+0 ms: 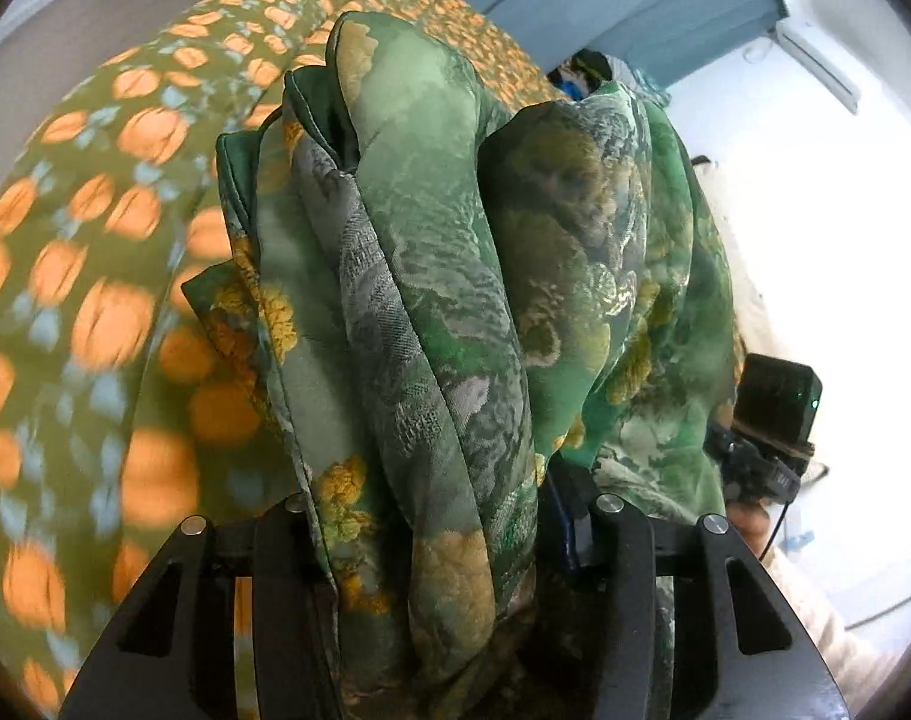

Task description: Fold large clothes

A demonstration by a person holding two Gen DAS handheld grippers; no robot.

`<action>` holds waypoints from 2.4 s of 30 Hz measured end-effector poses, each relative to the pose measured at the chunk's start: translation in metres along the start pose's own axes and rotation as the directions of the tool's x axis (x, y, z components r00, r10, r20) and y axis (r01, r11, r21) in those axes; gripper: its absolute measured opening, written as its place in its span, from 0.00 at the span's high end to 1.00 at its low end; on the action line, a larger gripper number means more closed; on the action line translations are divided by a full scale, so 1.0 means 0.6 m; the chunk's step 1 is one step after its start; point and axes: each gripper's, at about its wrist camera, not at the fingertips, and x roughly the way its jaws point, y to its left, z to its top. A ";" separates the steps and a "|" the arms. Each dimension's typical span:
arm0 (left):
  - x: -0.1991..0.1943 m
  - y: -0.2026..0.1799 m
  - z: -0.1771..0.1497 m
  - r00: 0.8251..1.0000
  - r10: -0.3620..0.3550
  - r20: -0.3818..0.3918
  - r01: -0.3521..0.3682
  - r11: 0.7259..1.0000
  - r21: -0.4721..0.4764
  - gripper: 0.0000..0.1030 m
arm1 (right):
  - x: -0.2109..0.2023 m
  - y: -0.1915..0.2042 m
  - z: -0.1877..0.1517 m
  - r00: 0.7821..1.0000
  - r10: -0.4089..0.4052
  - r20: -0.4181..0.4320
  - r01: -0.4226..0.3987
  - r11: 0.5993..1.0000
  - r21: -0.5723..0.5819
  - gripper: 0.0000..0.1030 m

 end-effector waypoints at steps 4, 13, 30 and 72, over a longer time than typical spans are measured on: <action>0.081 0.027 0.036 0.998 0.036 -0.045 -0.037 0.999 -0.020 0.47 | 0.037 -0.069 0.026 0.999 -0.010 -0.036 0.012 0.998 0.063 0.46; 0.060 0.065 -0.016 0.995 0.083 0.048 -0.081 0.996 -0.031 0.03 | 0.053 -0.185 -0.037 0.996 0.073 -0.048 -0.054 0.950 0.308 0.11; -0.150 -0.254 -0.242 0.599 0.560 0.573 -0.760 0.622 0.187 0.00 | -0.177 0.118 -0.104 0.659 -0.738 0.148 0.749 0.625 -0.221 0.02; -0.183 -0.432 -0.469 0.685 0.610 0.398 -0.695 0.711 0.105 0.00 | -0.287 0.349 -0.332 0.655 -0.739 0.158 0.756 0.638 -0.149 0.02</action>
